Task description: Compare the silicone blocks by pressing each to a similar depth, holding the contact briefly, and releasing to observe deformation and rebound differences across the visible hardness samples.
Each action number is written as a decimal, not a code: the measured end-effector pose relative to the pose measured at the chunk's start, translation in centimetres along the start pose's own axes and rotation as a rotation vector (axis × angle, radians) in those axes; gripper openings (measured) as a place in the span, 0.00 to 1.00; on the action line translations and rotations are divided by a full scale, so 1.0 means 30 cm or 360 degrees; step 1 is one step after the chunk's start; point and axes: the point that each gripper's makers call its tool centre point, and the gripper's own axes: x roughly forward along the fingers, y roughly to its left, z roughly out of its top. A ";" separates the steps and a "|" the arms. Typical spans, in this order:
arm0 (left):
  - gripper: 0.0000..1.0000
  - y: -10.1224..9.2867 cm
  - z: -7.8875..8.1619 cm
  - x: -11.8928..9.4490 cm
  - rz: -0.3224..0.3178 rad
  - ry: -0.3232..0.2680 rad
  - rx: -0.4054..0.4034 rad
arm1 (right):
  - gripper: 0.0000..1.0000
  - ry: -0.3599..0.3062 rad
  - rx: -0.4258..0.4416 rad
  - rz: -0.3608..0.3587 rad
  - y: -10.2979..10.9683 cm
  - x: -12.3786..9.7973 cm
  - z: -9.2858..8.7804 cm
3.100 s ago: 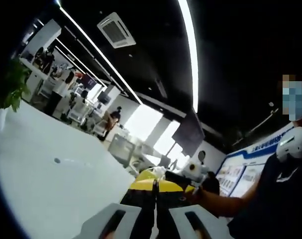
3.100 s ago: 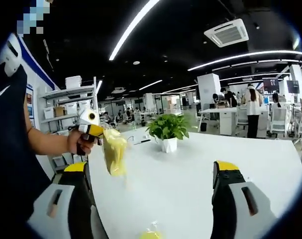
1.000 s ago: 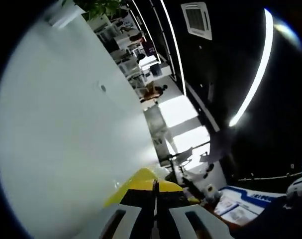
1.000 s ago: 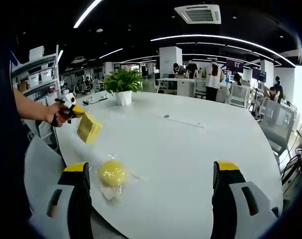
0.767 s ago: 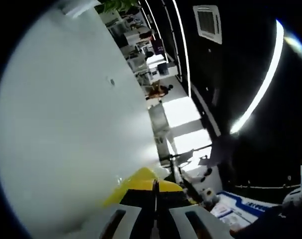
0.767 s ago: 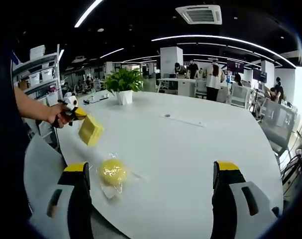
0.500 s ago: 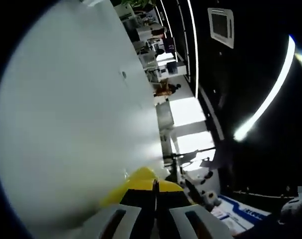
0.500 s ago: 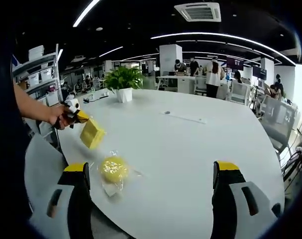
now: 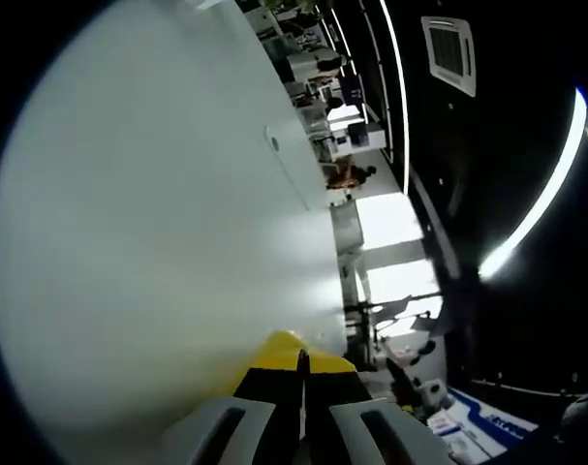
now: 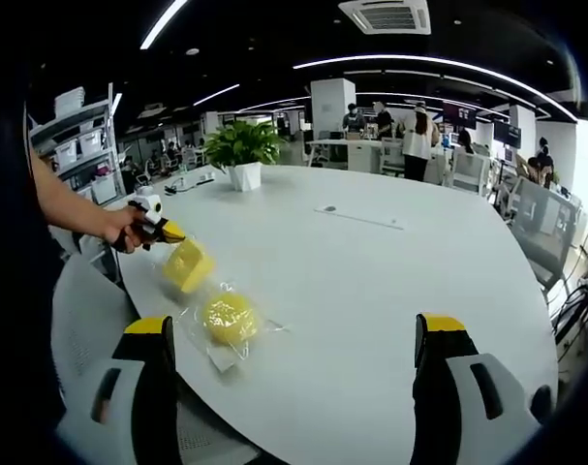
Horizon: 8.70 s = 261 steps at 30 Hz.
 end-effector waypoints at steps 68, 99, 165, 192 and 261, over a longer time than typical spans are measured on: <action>0.88 0.117 0.104 -0.157 0.0629 -0.0034 0.1477 | 0.96 0.0051 0.0082 -0.0019 -0.030 0.020 -0.043; 1.00 -0.017 0.001 -0.419 0.0614 -0.0334 0.1543 | 0.97 0.0123 0.0037 0.0068 0.008 0.085 -0.152; 1.00 -0.260 0.011 -0.131 0.0316 -0.0283 0.1166 | 0.96 0.0151 0.0068 0.0062 0.021 0.091 -0.179; 1.00 -0.266 -0.116 0.187 0.0164 -0.0052 0.0744 | 0.96 0.0166 0.0071 0.0039 0.040 0.057 -0.208; 0.24 0.063 -0.237 0.464 0.0671 0.0500 0.0370 | 0.96 0.0225 0.0129 0.0033 0.071 0.041 -0.267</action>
